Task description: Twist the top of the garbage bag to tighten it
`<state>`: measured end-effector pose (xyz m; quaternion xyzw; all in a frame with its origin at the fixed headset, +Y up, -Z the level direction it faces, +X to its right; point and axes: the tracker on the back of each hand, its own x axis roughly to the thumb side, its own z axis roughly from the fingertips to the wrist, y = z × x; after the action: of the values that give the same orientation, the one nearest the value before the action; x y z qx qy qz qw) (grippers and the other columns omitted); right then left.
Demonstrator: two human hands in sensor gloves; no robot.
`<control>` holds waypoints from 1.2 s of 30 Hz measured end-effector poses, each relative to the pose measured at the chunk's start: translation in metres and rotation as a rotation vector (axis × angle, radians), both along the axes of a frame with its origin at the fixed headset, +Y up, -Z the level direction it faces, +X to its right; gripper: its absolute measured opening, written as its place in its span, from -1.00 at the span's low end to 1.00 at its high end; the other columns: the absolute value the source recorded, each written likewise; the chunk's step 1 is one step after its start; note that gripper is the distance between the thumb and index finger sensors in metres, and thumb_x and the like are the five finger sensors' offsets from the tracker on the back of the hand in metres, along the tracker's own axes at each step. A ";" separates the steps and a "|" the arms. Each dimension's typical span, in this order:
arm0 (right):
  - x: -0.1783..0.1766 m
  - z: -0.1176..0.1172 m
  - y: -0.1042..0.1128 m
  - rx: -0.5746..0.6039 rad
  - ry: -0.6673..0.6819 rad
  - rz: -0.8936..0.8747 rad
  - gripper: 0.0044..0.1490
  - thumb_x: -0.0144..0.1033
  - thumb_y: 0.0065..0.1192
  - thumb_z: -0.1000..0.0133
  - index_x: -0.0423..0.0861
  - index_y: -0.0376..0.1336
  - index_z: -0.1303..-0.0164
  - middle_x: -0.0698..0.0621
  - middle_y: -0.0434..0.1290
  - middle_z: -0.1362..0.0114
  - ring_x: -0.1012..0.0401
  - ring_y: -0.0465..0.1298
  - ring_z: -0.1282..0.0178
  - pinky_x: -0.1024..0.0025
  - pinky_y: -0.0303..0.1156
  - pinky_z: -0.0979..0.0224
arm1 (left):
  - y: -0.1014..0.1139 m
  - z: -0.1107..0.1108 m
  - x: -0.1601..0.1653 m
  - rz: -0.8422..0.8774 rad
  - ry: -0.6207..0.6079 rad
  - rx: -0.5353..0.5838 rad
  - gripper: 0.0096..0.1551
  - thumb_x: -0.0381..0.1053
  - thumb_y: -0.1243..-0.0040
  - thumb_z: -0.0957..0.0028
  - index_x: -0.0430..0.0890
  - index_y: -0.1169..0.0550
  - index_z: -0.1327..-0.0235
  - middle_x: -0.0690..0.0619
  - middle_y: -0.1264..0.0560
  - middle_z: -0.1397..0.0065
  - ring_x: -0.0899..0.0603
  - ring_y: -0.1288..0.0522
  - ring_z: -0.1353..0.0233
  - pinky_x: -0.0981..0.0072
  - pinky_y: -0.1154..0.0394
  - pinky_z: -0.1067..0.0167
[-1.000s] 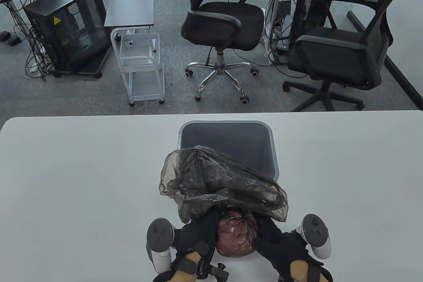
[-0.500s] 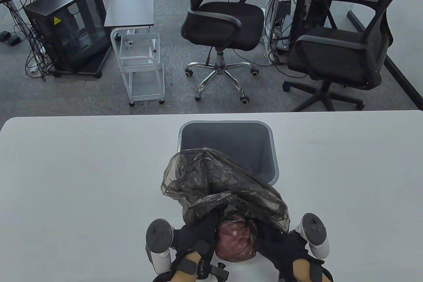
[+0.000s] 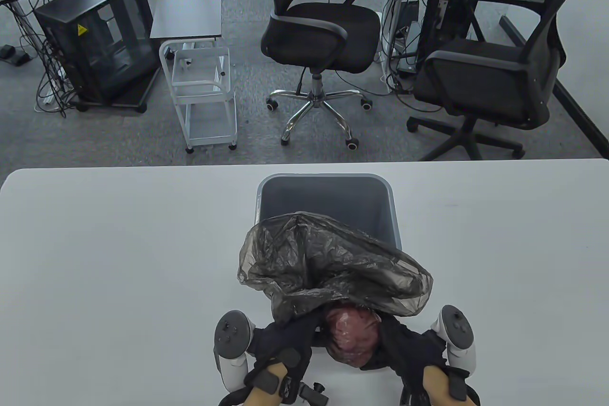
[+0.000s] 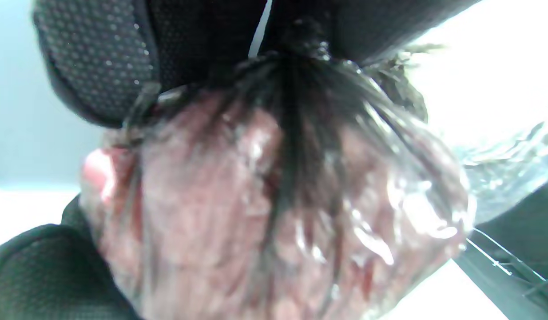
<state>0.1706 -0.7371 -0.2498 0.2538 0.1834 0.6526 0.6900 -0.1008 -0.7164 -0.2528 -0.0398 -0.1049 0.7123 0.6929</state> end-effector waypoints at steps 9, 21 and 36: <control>-0.010 0.004 0.013 0.190 0.106 0.139 0.39 0.45 0.08 -0.19 -0.26 -0.54 -0.53 -0.47 -0.33 -0.54 -0.41 0.09 -0.48 -0.43 0.13 -0.37 | 0.001 0.001 -0.008 -0.044 0.112 0.001 -0.39 0.27 -0.10 -0.11 0.03 -0.52 -0.37 -0.15 -0.46 -0.42 -0.25 -0.71 -0.08 0.12 -0.76 0.34; 0.000 0.000 0.003 0.026 0.003 0.016 0.13 0.31 -0.11 -0.24 -0.42 -0.17 -0.55 -0.51 0.24 -0.37 -0.29 0.53 -0.16 -0.28 0.43 -0.15 | 0.002 0.003 -0.002 -0.008 0.021 0.000 -0.37 0.31 -0.09 -0.12 0.10 -0.49 -0.42 -0.10 -0.40 -0.50 -0.33 -0.57 -0.27 -0.17 -0.64 0.07; 0.001 0.001 0.010 0.121 -0.068 -0.031 0.18 0.28 -0.02 -0.25 -0.37 -0.37 -0.54 -0.48 0.14 -0.45 -0.30 0.45 -0.27 -0.30 0.36 -0.26 | 0.004 0.003 0.007 -0.072 -0.054 0.072 -0.36 0.35 -0.10 -0.10 0.22 -0.47 -0.46 -0.08 -0.27 -0.61 -0.41 -0.36 -0.46 -0.30 -0.48 -0.15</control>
<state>0.1719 -0.7267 -0.2488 0.2754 0.1160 0.6600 0.6893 -0.0937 -0.7120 -0.2499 -0.0379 -0.1477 0.6815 0.7157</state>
